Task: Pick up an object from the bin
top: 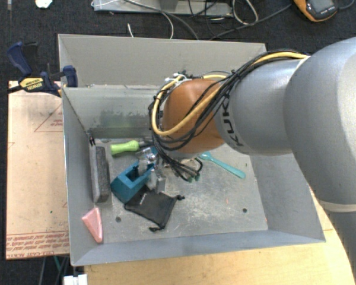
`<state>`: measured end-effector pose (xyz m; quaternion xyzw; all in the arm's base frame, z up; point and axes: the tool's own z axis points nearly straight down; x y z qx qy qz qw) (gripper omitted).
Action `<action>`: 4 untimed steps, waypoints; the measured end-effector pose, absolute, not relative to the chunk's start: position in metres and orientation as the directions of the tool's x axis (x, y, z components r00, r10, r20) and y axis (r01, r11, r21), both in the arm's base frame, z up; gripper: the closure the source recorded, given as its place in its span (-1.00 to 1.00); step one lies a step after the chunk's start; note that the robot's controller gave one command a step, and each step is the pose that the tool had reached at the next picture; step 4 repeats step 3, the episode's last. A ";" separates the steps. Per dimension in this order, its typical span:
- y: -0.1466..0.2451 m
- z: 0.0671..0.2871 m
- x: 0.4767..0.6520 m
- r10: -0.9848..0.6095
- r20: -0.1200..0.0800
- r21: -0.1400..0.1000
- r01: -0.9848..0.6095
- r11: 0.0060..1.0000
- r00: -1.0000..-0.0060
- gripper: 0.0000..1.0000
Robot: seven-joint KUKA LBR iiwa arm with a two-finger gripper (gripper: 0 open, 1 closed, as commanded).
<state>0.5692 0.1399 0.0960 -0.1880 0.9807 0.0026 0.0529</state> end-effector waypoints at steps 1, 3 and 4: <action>0.140 0.096 0.569 -0.368 -0.105 -0.015 -0.369 0.929 -0.924 1.00; 0.144 0.227 0.560 -0.378 -0.077 -0.013 -0.378 0.926 -0.923 1.00; 0.144 0.227 0.560 -0.378 -0.077 -0.013 -0.378 0.926 -0.923 1.00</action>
Offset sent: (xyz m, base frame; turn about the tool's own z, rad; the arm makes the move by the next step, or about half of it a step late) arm -0.0094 0.0092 0.1757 0.1253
